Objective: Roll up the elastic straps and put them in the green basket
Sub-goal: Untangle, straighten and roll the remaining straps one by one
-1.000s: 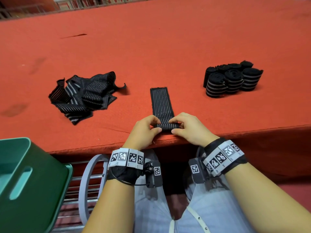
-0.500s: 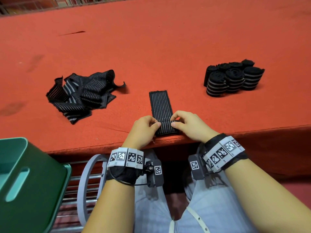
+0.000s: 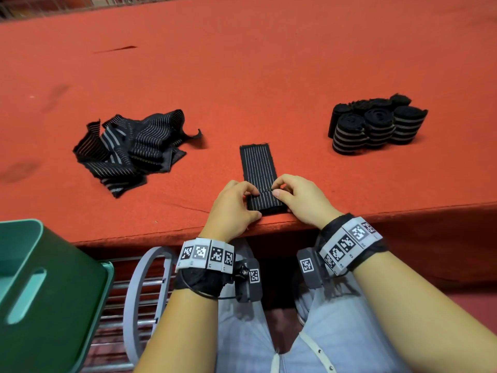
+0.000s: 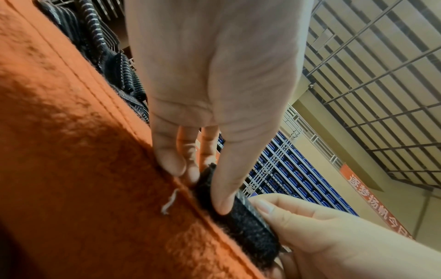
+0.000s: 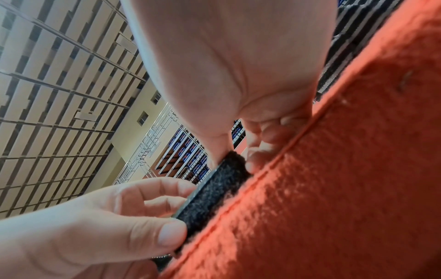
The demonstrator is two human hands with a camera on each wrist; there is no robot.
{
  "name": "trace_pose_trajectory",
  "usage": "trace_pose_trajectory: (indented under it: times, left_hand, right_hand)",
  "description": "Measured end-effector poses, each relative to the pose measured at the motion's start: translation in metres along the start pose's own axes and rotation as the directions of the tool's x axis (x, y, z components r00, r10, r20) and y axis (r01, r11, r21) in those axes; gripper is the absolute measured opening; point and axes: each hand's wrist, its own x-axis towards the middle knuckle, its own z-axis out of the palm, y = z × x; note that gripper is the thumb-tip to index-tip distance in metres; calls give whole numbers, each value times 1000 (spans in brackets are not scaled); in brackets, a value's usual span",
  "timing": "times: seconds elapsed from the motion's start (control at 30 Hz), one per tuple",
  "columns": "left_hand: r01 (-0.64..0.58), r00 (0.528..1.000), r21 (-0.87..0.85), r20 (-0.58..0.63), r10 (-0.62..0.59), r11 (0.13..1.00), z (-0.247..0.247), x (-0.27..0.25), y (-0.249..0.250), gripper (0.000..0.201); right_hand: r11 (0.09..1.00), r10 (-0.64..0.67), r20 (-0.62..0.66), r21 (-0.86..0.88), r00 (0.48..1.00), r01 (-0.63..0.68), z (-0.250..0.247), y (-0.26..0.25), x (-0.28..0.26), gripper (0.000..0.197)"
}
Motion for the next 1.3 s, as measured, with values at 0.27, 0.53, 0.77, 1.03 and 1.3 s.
trace_pose_trajectory:
  times: [0.27, 0.53, 0.77, 1.03, 1.3]
  left_hand:
    - [-16, 1000, 87, 0, 16, 996, 1, -1, 0, 54]
    - [-48, 999, 152, 14, 47, 987, -2, 1, 3, 44]
    - [7, 999, 15, 44, -8, 1000, -7, 0, 4, 33]
    - [94, 990, -125, 117, -79, 988, -12, -2, 5, 11]
    - [138, 988, -136, 88, -127, 981, -10, 2, 6, 13]
  right_hand:
    - [995, -79, 65, 58, 995, 75, -2, 6, -8, 43]
    - [988, -121, 74, -93, 990, 127, 0, 5, -6, 53]
    - [988, -149, 84, -22, 985, 151, -10, 5, -3, 36]
    - [983, -67, 140, 180, 988, 41, -17, 3, -5, 16]
    - [987, 1, 115, 159, 993, -19, -11, 2, -2, 5]
